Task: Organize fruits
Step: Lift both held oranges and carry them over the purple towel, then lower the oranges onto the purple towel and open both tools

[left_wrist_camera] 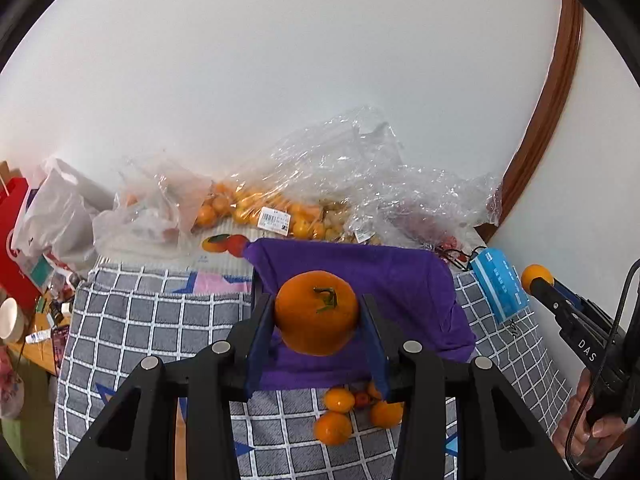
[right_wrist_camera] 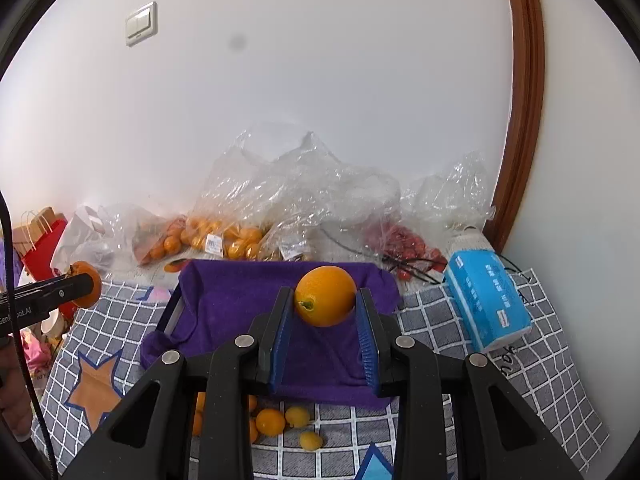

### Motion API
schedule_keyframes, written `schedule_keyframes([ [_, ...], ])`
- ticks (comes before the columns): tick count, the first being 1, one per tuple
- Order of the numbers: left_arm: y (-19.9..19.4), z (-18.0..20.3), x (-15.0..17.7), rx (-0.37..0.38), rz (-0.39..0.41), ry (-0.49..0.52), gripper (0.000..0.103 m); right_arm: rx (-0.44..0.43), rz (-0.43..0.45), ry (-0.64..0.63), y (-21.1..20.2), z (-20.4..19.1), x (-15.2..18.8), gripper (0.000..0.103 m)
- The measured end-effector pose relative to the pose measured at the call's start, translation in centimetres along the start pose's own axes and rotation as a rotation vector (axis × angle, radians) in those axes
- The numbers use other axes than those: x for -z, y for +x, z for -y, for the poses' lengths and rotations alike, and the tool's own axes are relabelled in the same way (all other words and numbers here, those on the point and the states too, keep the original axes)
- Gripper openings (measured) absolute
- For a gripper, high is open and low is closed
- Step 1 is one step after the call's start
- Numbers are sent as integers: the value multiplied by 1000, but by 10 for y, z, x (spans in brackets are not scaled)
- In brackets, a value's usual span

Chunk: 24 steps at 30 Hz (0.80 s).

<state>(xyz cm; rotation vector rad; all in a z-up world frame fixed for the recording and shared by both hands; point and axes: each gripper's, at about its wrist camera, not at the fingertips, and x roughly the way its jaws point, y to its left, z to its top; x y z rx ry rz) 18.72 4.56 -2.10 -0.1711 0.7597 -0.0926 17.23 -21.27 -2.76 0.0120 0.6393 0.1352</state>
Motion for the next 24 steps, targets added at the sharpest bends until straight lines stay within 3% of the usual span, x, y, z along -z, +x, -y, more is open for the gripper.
schedule_keyframes([
  [24, 41, 7, -27, 18, -20, 22, 40, 0, -9, -14, 38, -1, -17, 31],
])
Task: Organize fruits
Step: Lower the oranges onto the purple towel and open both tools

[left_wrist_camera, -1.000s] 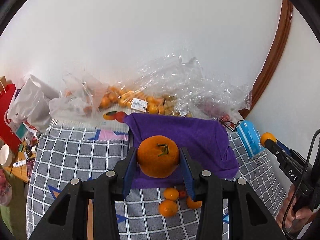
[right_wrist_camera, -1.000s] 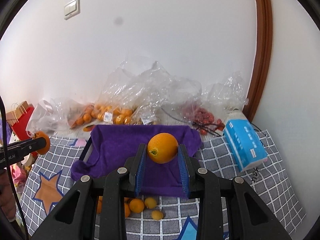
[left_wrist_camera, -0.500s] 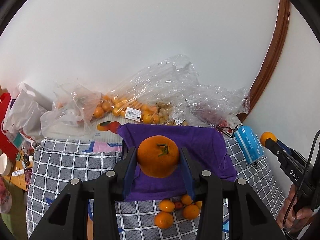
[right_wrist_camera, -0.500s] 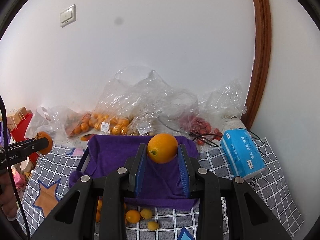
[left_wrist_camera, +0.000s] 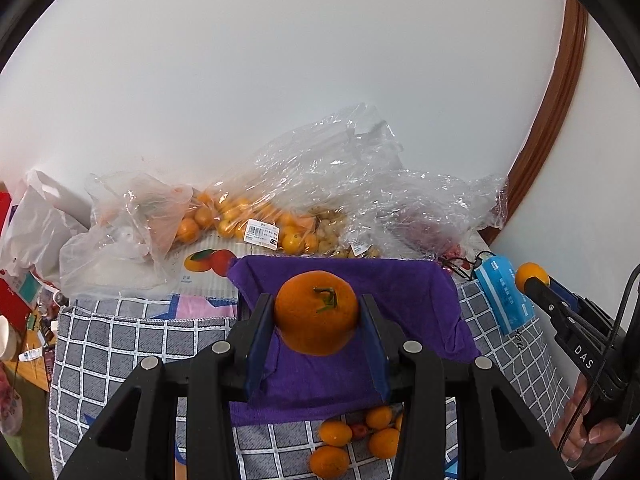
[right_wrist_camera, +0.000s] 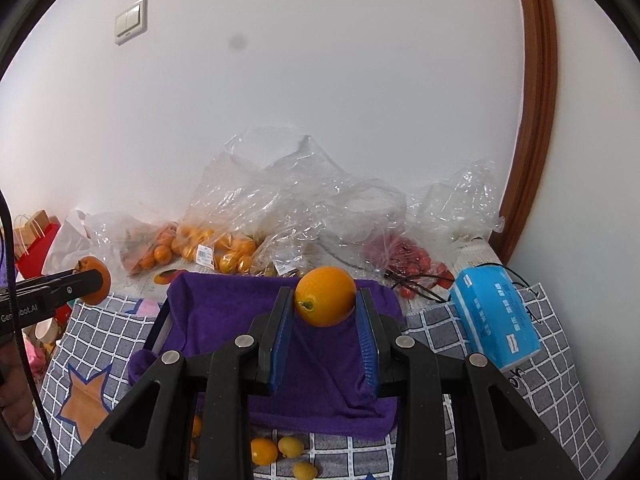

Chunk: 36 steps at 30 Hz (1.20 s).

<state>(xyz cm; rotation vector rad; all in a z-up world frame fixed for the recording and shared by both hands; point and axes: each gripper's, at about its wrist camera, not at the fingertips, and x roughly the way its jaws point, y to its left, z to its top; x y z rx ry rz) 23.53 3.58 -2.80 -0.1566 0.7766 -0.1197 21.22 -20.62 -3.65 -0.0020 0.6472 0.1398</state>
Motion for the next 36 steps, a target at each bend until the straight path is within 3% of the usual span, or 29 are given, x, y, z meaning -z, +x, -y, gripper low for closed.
schedule_keyframes([
  [21, 58, 6, -16, -15, -50, 15, 40, 8, -50, 7, 59, 11, -6, 31],
  [36, 132, -2, -5, -37, -179, -2, 40, 7, -171, 9, 128, 14, 13, 31],
])
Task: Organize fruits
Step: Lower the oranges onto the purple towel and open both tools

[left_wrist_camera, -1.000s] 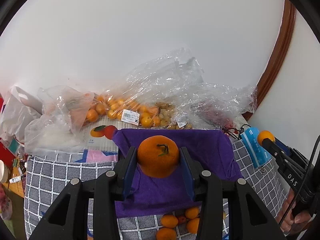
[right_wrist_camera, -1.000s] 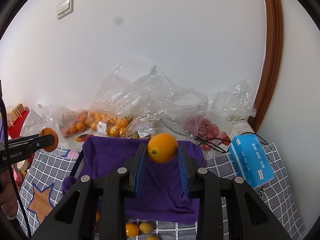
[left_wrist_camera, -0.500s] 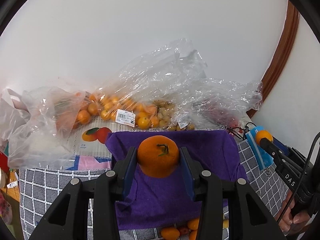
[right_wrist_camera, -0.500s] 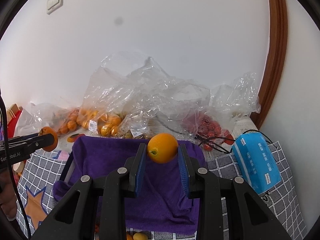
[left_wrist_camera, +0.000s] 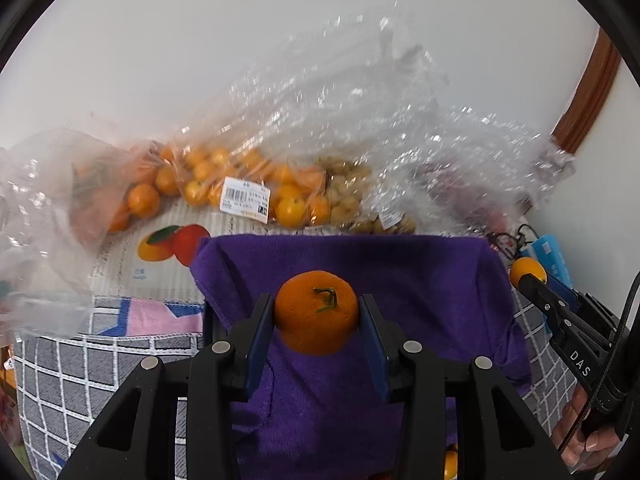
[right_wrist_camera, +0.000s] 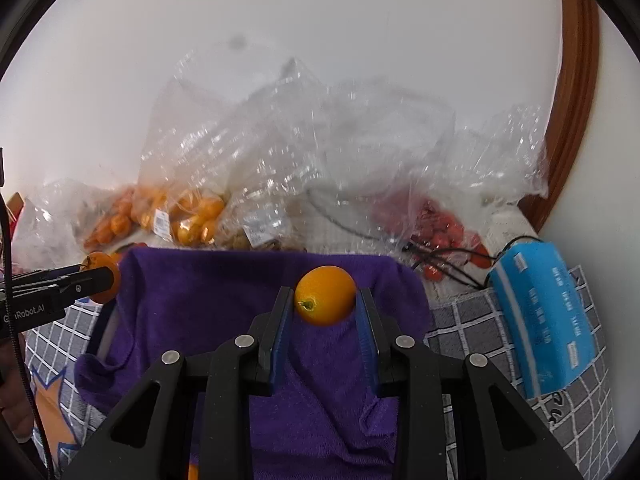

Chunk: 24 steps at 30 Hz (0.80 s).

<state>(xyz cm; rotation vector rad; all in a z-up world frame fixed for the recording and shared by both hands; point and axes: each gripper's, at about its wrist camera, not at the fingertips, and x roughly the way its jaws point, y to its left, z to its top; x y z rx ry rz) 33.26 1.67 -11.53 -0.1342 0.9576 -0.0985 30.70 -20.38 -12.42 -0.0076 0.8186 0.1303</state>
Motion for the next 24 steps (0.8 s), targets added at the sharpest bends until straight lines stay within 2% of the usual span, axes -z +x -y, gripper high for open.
schedule_keyframes([
  [14, 50, -10, 3, -10, -90, -25, 40, -40, -103, -4, 54, -2, 10, 31],
  [21, 67, -8, 3, -11, -112, -22, 40, -44, -163, 1, 76, -1, 20, 31],
  [24, 74, -7, 5, -12, -117, -16, 40, -51, -160, 10, 77, 2, 22, 32],
])
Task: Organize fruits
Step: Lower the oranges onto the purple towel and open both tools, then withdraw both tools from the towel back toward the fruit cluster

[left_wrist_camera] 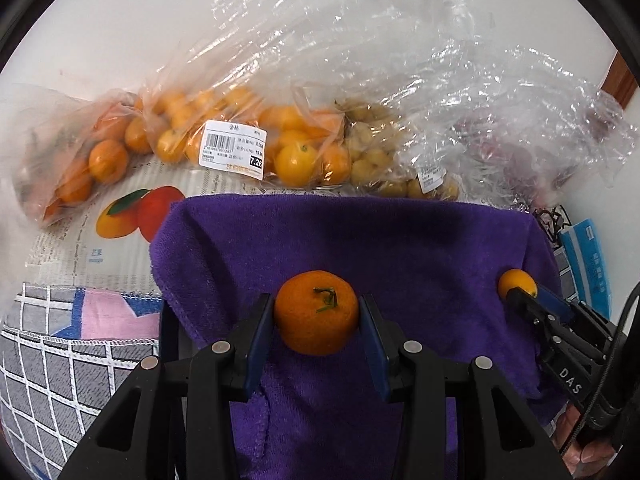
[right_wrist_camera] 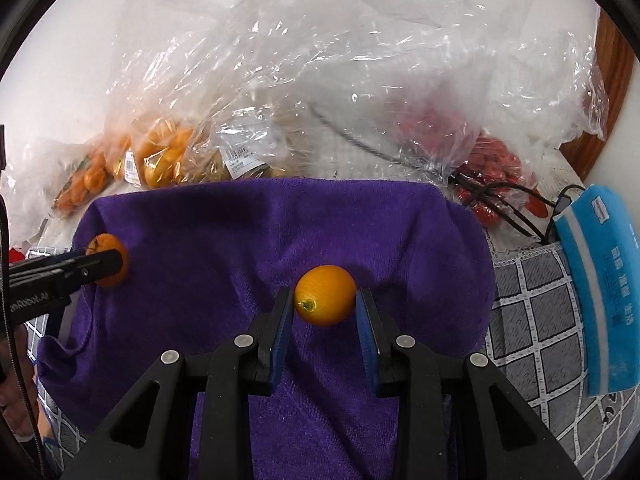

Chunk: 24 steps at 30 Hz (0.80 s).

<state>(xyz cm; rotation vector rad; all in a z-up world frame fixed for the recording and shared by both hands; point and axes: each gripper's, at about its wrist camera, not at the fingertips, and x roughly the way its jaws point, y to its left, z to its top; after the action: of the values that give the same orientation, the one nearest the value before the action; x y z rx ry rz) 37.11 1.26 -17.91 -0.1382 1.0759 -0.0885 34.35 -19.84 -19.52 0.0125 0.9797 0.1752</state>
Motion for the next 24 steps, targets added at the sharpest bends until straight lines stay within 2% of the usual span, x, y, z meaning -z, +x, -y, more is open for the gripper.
schedule_keyframes([
  [5, 4, 1, 2, 4, -4, -3, 41, 15, 7, -14, -2, -1, 1, 34],
  [9, 3, 2, 2, -3, -20, 7, 42, 19, 27, -5, -14, -1, -2, 51],
  [10, 0, 3, 1, -6, -15, 8, 46, 20, 35, -2, -18, 0, -3, 55],
  [12, -13, 5, 3, -9, 13, 18, 52, 20, 63, 5, -34, 1, -3, 68],
  [14, -29, 8, 5, -10, 45, 27, 59, 18, 91, 2, -49, 0, -2, 71],
  [19, -75, 13, 18, -3, 110, 26, 59, 34, 156, 13, -94, -4, 10, 76],
  [24, -121, 16, 40, -51, 193, 29, 59, 44, 224, 32, -143, -11, 28, 77],
])
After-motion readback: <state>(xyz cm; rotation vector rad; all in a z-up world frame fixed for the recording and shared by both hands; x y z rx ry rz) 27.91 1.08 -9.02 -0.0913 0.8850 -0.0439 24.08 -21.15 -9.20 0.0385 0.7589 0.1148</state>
